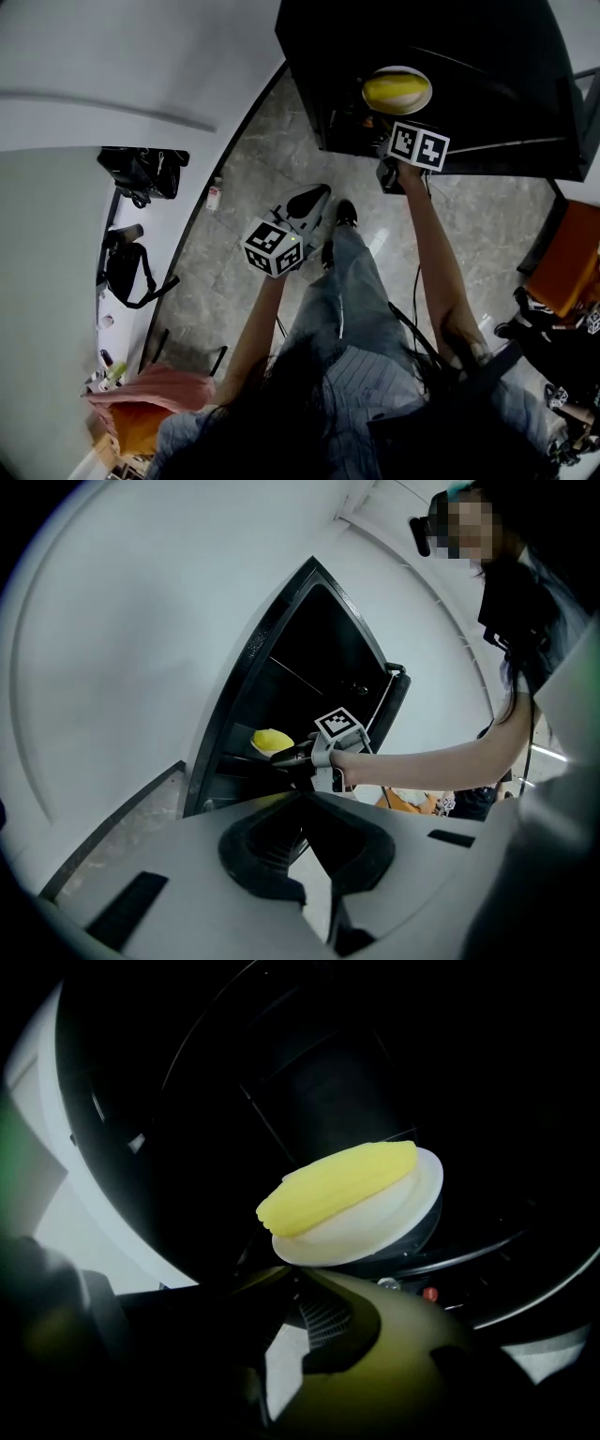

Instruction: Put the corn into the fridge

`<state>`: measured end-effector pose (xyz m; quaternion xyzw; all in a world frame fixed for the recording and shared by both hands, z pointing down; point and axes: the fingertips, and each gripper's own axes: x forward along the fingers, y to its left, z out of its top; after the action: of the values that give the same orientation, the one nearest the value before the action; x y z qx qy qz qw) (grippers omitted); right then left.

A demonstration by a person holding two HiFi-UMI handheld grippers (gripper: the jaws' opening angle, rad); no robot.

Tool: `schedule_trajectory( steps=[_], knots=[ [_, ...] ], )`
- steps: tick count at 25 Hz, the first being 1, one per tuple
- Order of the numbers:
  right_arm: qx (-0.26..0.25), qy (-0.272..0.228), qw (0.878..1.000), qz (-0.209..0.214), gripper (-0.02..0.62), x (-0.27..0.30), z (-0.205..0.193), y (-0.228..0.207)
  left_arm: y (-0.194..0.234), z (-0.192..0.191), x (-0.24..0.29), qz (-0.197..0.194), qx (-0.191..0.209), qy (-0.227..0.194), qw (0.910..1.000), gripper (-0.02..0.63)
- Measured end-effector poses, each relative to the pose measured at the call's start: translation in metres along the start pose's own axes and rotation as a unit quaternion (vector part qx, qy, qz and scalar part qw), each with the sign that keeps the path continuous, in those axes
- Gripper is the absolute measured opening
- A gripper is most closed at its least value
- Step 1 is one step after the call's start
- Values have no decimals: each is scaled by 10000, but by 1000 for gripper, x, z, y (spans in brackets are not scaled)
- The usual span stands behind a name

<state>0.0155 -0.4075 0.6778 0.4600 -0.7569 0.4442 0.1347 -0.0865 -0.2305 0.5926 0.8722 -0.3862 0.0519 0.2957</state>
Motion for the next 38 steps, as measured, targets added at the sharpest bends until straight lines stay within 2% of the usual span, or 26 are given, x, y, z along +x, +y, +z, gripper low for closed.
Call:
schedule_trajectory(
  steps=[4,9,20,28,38],
  knots=[
    [16,27,10000,13,29,0,2,1,0,1,0,13,16,-8,10000,8],
    [-287,-23,9995,-129,29,-9,2,2,-3,4,-2,-23,40,-46,10000,8],
    [-576,-57,9983,54,29,-60,-18,41,-22,12,-24,31,63,-146,9999,8],
    [-372,-84,9985,399,28,-109,-44,84,-43,15,-53,82,55,-271,9996,8],
    [-231,-239,9970,694,29,-179,-73,134,-81,-6,-99,70,-23,-200,9998,8]
  ],
)
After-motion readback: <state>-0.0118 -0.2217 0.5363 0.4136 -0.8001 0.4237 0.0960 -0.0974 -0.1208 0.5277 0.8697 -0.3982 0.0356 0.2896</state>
